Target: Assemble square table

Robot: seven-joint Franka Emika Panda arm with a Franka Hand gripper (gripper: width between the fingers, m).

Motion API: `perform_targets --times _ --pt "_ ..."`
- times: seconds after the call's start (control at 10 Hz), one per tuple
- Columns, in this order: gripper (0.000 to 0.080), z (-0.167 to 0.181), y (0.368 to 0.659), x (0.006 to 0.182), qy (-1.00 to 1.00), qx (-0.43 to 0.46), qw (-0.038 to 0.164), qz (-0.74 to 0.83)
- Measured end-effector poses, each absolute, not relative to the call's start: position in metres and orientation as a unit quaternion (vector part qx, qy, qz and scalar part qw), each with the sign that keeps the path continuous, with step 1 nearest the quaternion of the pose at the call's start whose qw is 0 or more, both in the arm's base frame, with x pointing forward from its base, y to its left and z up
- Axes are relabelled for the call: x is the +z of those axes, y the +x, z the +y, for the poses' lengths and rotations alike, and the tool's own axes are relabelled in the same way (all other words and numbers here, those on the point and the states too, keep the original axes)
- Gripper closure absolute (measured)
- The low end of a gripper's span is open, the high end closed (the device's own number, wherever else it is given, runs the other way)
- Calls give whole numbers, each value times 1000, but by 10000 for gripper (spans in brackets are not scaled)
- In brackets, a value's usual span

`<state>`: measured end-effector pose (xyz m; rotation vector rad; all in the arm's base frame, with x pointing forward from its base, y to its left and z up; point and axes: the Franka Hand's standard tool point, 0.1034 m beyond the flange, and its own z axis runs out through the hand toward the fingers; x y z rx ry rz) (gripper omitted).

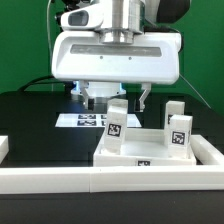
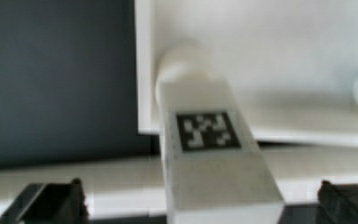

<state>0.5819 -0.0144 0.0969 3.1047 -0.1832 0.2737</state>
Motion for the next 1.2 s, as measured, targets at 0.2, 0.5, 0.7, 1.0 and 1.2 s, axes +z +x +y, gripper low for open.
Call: perform_targets --times 0.2,0.5,0.7,1.0,1.2 --pt "150 -14 581 95 998 31 2 -61" --pt "150 -14 589 93 998 -4 0 -61" --pt "150 -15 589 92 998 -4 0 -60" --pt "299 -15 589 92 998 -4 1 -57" --pt "469 -15 589 92 998 -4 1 -57"
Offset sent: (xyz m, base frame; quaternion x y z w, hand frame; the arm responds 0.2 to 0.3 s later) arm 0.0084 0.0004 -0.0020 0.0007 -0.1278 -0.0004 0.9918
